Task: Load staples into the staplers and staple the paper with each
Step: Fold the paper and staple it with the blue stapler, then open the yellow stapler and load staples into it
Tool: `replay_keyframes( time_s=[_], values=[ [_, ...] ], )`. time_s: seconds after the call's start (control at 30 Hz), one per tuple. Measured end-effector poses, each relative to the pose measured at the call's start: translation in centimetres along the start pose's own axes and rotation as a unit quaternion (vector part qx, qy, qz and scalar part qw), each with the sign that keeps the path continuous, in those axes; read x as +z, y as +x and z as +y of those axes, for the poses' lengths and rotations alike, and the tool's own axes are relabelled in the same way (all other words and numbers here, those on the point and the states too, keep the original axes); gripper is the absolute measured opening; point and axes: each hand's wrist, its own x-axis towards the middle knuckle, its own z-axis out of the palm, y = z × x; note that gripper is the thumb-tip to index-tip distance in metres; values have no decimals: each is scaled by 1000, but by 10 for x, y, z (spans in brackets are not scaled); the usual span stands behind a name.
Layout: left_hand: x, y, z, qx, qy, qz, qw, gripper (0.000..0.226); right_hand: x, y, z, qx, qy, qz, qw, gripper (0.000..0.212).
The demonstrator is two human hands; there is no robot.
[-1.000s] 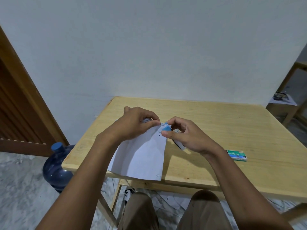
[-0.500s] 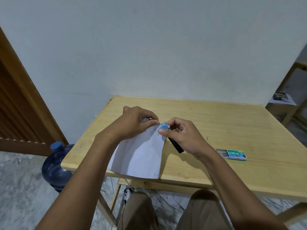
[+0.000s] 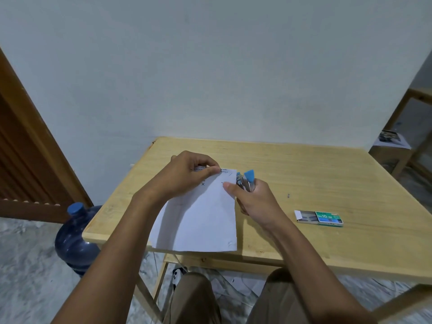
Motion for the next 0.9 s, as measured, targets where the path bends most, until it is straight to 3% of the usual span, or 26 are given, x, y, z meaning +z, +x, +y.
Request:
replay_keyframes(
  time_s=[0.13, 0.27, 0.47, 0.6, 0.7, 0.77, 0.9],
  values=[
    [-9, -3, -7, -30, -1, -25, 999, 14, -6, 2, -8, -3, 0, 17, 1000, 8],
    [-26, -6, -21, -74, -5, -44, 996, 14, -14, 12, -6, 16, -24, 55, 998, 30],
    [-41, 22, -57, -100, 37, 114, 988, 11, -25, 29, -2, 34, -6, 130, 991, 25],
    [-41, 43, -94, -159, -31, 258, 952, 11, -39, 29, 2, 40, -10, 140, 989, 25],
    [-32, 53, -120, -220, -56, 313, 922, 20, -47, 29, 8, 47, -28, 142, 988, 28],
    [-20, 55, -133, -273, 8, 300, 914, 26, -52, 31, 11, 51, -38, 147, 987, 27],
    [14, 44, -146, -293, 179, 143, 928, 40, -58, 37, 15, 78, -54, 151, 984, 14]
  ],
)
